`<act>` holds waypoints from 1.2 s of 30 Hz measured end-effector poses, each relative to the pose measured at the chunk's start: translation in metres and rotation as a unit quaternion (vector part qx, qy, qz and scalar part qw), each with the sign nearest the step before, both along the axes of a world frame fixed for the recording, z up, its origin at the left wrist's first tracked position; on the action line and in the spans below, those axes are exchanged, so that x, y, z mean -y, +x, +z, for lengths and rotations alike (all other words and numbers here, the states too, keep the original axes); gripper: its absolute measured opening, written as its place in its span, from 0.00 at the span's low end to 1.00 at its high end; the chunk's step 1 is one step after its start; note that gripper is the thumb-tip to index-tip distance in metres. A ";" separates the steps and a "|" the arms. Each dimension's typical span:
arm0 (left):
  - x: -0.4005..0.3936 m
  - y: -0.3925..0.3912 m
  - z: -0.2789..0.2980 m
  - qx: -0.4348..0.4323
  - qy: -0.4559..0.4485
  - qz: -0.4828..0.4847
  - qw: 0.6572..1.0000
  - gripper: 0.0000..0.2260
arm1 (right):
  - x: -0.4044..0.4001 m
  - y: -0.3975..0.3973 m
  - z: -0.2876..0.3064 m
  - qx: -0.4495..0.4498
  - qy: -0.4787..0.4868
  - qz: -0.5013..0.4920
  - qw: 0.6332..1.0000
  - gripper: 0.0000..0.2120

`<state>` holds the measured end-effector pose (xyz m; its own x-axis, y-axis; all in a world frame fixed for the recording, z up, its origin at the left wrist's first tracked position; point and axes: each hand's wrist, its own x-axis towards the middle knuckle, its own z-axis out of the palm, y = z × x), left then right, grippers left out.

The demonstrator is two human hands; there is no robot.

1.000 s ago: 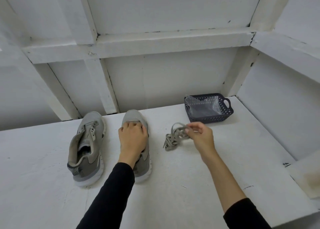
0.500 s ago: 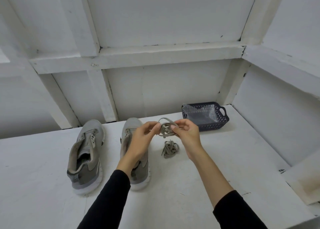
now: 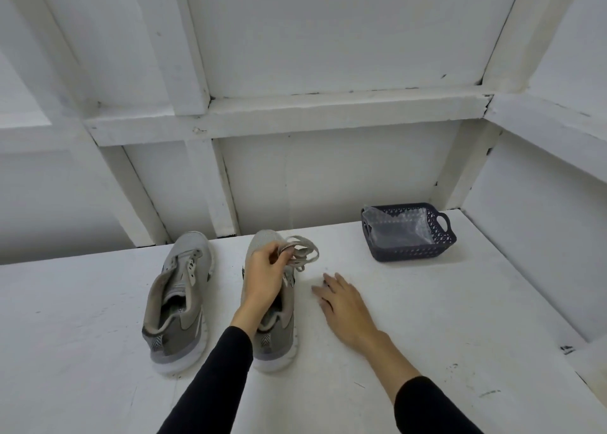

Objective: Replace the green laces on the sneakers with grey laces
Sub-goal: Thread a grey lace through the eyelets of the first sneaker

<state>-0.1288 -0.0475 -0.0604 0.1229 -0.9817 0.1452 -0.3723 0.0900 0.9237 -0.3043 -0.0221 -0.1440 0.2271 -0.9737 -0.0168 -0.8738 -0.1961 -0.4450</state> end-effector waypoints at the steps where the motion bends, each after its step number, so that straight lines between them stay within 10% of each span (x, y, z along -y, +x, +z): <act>1: -0.001 -0.002 0.001 -0.002 0.002 -0.001 1.000 0.06 | -0.002 -0.005 -0.006 -0.031 -0.017 -0.005 0.999 0.21; 11: -0.008 -0.011 0.004 -0.014 0.007 0.015 1.000 0.07 | -0.002 -0.086 -0.006 -0.032 -0.027 -0.247 0.968 0.20; 16: -0.003 0.000 0.009 -0.078 0.012 0.002 0.997 0.14 | -0.002 -0.028 0.031 0.245 -0.123 -0.291 0.917 0.15; 21: -0.009 0.016 0.009 -0.162 0.030 -0.016 0.986 0.04 | -0.003 0.034 0.092 0.518 0.091 -0.142 0.839 0.18; 25: -0.018 0.023 0.014 -0.182 0.011 -0.019 0.983 0.05 | -0.006 0.046 0.100 0.511 0.077 -0.133 0.846 0.05; 32: -0.023 0.064 0.016 -0.070 -0.004 0.063 0.996 0.14 | -0.003 0.036 0.089 0.601 -0.027 -0.321 0.732 0.03; 36: -0.020 0.076 0.021 -0.061 0.053 0.043 0.996 0.10 | 0.003 0.024 0.084 0.489 -0.031 -0.367 0.791 0.08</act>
<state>-0.0526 -0.0275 -0.0398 0.2177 -0.9758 0.0199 -0.2586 -0.0380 0.9652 -0.2808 -0.0247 -0.0604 -0.5240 -0.8418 -0.1295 -0.0067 0.1560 -0.9877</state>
